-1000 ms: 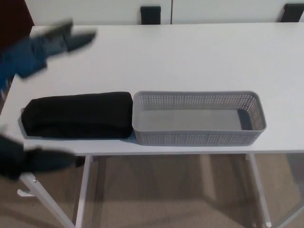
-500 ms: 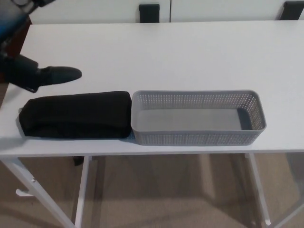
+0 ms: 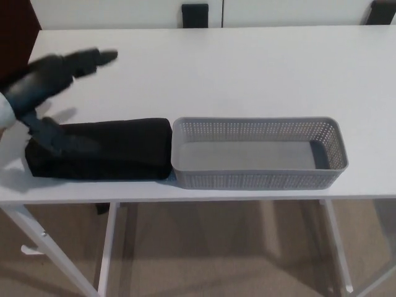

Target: The robot walk towards a table in front and pick up a black pencil case on the left hand side and put the pencil case into a small container on the right hand side

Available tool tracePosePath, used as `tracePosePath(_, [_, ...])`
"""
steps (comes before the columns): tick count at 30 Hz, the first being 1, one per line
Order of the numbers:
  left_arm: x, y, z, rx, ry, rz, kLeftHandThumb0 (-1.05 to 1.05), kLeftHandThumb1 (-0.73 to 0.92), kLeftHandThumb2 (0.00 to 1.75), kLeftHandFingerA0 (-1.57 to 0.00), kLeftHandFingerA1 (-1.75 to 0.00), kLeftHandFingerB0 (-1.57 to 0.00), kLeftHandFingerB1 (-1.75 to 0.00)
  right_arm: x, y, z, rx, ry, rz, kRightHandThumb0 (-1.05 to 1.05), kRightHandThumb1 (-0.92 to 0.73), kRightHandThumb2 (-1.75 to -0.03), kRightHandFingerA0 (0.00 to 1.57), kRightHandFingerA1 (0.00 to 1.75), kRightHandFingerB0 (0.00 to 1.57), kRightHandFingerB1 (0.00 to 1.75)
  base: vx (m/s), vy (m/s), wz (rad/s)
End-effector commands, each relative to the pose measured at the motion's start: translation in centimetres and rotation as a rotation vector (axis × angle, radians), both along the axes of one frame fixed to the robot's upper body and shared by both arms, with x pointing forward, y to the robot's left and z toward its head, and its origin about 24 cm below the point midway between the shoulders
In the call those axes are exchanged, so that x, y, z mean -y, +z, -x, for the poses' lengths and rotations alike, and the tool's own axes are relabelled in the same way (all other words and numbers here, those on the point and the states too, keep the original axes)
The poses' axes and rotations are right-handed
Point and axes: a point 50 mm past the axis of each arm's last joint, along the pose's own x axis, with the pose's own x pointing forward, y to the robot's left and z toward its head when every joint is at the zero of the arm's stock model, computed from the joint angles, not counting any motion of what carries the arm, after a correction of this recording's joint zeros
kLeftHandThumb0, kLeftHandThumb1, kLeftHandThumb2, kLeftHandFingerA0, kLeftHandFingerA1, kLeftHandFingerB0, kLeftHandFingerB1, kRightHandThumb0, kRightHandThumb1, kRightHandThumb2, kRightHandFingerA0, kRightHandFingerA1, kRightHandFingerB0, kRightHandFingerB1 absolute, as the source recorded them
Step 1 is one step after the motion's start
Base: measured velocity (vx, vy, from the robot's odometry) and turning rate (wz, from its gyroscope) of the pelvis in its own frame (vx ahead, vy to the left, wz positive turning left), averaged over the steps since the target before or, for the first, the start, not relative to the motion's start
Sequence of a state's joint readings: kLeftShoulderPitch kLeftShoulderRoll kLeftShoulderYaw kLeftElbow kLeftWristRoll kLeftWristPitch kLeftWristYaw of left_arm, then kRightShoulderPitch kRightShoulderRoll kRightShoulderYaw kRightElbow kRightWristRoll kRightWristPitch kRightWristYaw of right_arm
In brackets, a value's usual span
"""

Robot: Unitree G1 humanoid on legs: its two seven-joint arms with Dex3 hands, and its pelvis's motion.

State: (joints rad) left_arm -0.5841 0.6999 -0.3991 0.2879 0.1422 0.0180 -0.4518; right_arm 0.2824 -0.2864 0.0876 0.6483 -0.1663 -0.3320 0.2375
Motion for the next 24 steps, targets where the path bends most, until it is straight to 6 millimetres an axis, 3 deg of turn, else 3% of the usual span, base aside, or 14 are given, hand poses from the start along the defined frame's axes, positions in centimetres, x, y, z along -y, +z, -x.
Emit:
tracePosePath(1, [-2.0, -1.7, -0.5, -0.112, 0.102, -0.364, -0.31, 0.23, 0.57, 0.00, 0.00, 0.00, -0.05, 1.7, 0.0, 0.6, -0.042, 0.011, 0.092, -0.63, -0.51, -0.80, 0.33, 0.49, 0.14, 0.42, 0.00, 0.000, 0.00])
tracePosePath(19, [-0.7, -2.4, -1.7, -0.110, 0.119, -0.451, -0.52, 0.33, 0.66, 0.00, 0.00, 0.00, -0.02, 1.1, -0.1, 0.2, -0.037, 0.025, 0.101, -0.62, -0.50, -0.80, 0.34, 0.49, 0.15, 0.42, 0.00, 0.000, 0.00])
tracePosePath(20, [-0.5, -2.3, -1.9, -0.100, 0.121, -0.451, -0.52, 0.36, 0.53, 0.00, 0.00, 0.00, 0.00, 1.0, -0.1, 0.3, -0.035, 0.021, 0.096, -0.62, -0.50, -0.80, 0.34, 0.49, 0.15, 0.42, 0.00, 0.000, 0.00])
tracePosePath(21, [-0.4, -2.3, -2.1, -0.092, 0.123, -0.451, -0.57, 0.38, 0.72, 0.00, 0.00, 0.00, 0.00, 1.1, 0.0, 0.2, -0.031, 0.018, 0.094, -0.55, -0.61, -0.58, 0.42, 0.39, 0.21, 0.32, 0.00, 0.000, 0.00])
tracePosePath(22, [-0.3, -2.2, -2.3, -0.087, 0.125, -0.451, -0.57, 0.38, 0.72, 0.00, 0.00, 0.00, 0.00, 1.1, 0.0, 0.1, -0.026, 0.016, 0.095, -0.55, -0.61, -0.58, 0.42, 0.39, 0.21, 0.32, 0.00, 0.000, 0.00])
tracePosePath(23, [-0.2, -2.1, -2.4, -0.085, 0.126, -0.452, -0.56, 0.32, 0.67, 0.00, 0.00, 0.00, -0.03, 1.1, 0.1, 0.0, -0.022, 0.019, 0.094, -0.62, -0.50, -0.80, 0.35, 0.50, 0.15, 0.42, 0.00, 0.000, 0.00])
tracePosePath(24, [-0.2, -2.1, -2.5, -0.085, 0.127, -0.452, -0.56, 0.32, 0.67, 0.00, 0.00, 0.00, -0.03, 1.1, 0.1, -0.1, -0.022, 0.019, 0.094, -0.62, -0.50, -0.80, 0.35, 0.50, 0.15, 0.42, 0.00, 0.000, 0.00])
